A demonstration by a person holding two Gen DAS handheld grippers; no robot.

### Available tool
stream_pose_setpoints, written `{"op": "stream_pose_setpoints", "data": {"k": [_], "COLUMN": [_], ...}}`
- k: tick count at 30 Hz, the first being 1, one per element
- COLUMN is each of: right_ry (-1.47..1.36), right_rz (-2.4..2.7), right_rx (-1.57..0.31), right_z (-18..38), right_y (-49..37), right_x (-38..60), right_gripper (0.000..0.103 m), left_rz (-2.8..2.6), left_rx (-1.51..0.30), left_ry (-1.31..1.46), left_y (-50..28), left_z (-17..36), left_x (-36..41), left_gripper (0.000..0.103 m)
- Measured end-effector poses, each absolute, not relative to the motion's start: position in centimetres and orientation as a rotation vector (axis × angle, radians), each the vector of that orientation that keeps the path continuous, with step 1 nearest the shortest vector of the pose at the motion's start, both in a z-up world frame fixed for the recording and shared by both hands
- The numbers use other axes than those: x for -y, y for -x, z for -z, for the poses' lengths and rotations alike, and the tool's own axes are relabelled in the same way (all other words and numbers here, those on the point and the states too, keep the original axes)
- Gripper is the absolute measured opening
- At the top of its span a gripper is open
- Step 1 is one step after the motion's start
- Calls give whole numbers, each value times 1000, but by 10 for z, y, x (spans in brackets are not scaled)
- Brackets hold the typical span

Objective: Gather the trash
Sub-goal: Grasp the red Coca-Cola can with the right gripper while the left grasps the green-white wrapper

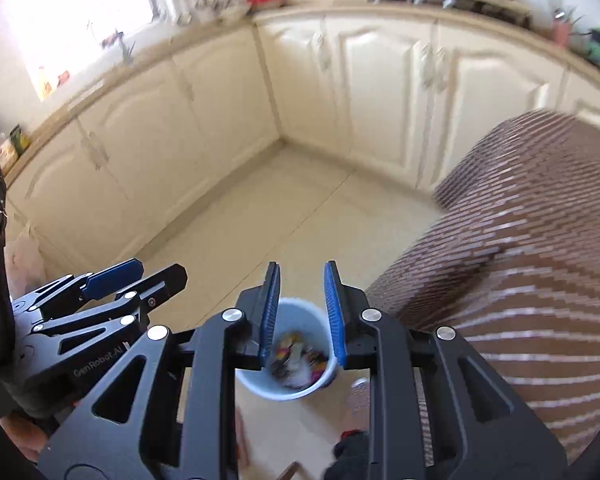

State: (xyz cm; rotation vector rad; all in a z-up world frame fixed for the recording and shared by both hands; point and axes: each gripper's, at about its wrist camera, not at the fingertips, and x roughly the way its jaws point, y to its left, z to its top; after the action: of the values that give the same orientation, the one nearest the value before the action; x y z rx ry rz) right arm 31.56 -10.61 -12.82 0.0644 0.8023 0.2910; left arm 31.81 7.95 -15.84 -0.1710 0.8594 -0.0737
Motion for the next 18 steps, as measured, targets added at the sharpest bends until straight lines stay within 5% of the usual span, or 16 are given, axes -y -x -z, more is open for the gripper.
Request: {"op": "stream_pose_setpoints", "data": {"k": [3,5,18], "right_ry": [-71,-70,-392], "right_rz": [-211,-157,247], "right_rx": [-706,-663,-545], "right_z": [95,82,68], "right_y": [-291,-277,-218], "right_x": [158,187,465], "right_gripper": [33,50,56], "left_rz": [148,211,461], "left_rx": [-814,-791,-763], "left_ry": [135,110,1], "left_y": [-314,-311,-316], "left_z": [132,116,79], "left_x": [-35,2,185], "left_gripper": [61,62,67]}}
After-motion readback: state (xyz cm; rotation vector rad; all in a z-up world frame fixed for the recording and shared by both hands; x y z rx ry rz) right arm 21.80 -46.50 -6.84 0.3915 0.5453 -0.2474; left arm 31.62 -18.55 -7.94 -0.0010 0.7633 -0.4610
